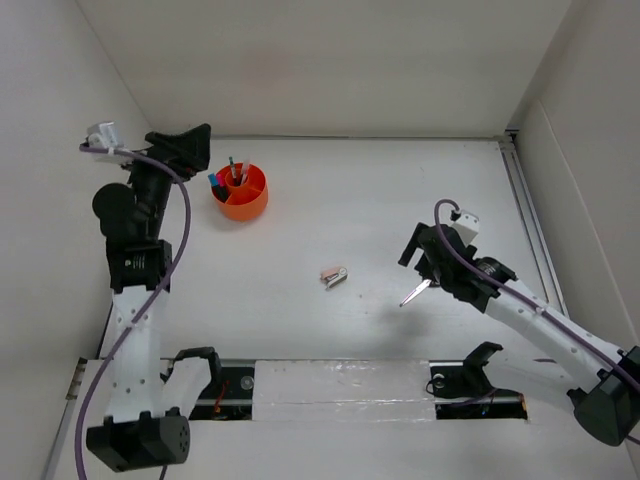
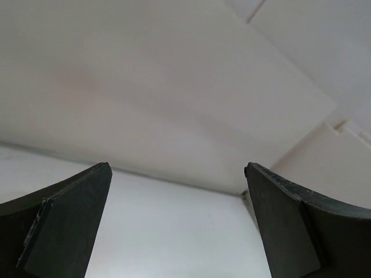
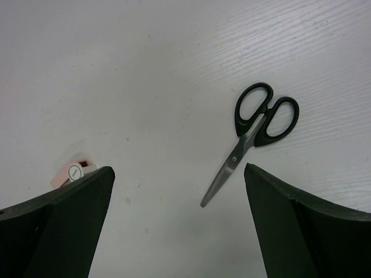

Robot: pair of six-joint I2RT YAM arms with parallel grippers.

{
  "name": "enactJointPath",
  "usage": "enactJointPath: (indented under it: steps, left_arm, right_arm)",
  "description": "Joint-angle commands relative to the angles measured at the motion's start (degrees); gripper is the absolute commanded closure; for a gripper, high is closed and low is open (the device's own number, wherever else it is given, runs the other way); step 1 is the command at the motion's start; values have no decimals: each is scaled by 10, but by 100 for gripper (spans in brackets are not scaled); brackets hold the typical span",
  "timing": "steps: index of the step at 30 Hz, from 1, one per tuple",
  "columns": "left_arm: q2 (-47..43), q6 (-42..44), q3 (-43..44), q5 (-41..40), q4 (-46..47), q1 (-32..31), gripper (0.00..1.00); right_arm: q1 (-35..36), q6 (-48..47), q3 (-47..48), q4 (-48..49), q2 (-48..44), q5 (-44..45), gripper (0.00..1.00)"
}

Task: Sort the stationery into containers
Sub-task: Pick up the stapler from the center of the board.

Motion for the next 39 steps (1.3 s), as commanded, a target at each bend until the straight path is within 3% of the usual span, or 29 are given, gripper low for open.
enactJointPath:
  steps: [1, 5, 9, 14, 17, 23, 34, 39]
  left_arm:
    - [49, 38, 54, 89, -25, -2, 0]
    - [128, 44, 105, 123, -82, -2, 0]
    - [141, 81, 143, 91, -139, -2, 0]
    - [194, 111, 199, 82, -215, -2, 0]
    - [224, 156, 250, 43, -289, -57, 0]
    - [214, 200, 256, -19, -308, -145, 0]
    - [203, 195, 251, 11, -302, -145, 0]
    - [203, 195, 245, 11, -297, -145, 0]
  right_arm:
    - [18, 6, 13, -17, 3, 12, 0]
    - [50, 1, 13, 37, -4, -46, 0]
    - [115, 64, 44, 44, 32, 1, 3]
    - [145, 84, 115, 68, 179, -15, 3]
    - [156, 95, 165, 80, 253, -20, 3]
    - [167, 145, 222, 111, 337, -41, 3]
    - [173, 350, 245, 49, 423, -28, 0]
    - [173, 381, 261, 24, 457, -22, 0]
